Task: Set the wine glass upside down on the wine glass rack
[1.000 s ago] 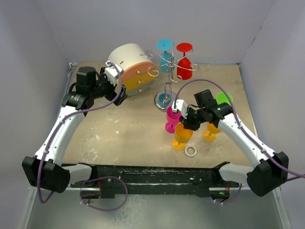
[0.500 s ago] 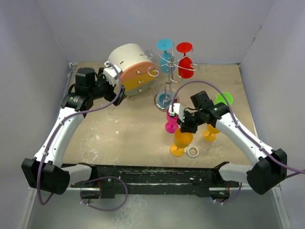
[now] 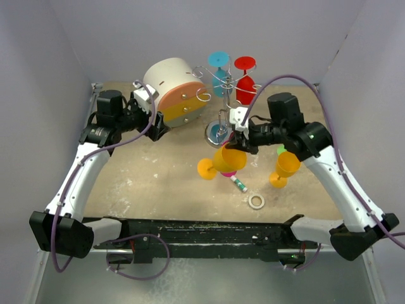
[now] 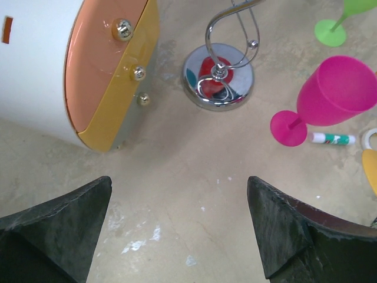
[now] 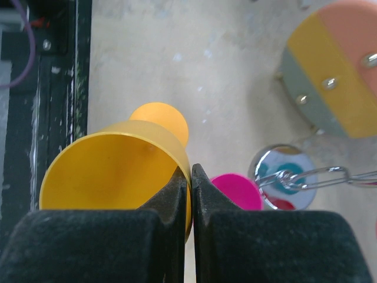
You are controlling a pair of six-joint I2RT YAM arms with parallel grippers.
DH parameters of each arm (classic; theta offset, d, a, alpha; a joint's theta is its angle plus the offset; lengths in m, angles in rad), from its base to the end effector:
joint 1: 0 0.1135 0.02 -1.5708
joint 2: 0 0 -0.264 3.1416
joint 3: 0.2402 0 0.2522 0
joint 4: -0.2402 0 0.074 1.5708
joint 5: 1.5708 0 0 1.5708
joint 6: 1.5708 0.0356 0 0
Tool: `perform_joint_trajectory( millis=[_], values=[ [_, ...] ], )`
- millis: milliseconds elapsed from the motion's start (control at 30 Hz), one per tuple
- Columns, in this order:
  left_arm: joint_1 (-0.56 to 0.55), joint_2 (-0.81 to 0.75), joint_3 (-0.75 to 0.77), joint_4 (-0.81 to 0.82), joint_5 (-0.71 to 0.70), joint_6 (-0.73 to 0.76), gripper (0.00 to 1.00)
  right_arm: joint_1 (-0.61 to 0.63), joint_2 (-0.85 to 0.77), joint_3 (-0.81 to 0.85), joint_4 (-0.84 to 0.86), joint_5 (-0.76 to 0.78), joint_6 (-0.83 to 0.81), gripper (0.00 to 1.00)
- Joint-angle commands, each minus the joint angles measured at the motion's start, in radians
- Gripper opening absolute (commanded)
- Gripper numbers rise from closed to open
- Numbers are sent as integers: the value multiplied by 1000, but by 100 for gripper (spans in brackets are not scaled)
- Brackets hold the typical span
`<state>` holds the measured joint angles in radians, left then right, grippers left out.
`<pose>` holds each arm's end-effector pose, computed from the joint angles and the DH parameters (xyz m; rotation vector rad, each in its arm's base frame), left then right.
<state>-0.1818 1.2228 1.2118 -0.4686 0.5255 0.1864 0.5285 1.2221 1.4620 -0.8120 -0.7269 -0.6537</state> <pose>0.2609 -0.0661 0.3706 0.6854 1.9016 -0.5338 0.1937 0.1405 0.4236 -1.4694 1.4396 0.6958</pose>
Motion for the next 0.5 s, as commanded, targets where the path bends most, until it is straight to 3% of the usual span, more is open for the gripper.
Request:
perform_joint_trajectory(
  millis=[0, 300, 467],
  values=[
    [35, -26, 47, 73, 133, -147, 99, 2, -59, 77, 163, -23, 191, 0],
    [81, -83, 96, 146, 241, -390, 99, 2, -69, 193, 276, 133, 275, 0],
    [81, -55, 172, 182, 382, -578, 97, 2, -40, 262, 300, 170, 277, 0]
  ],
)
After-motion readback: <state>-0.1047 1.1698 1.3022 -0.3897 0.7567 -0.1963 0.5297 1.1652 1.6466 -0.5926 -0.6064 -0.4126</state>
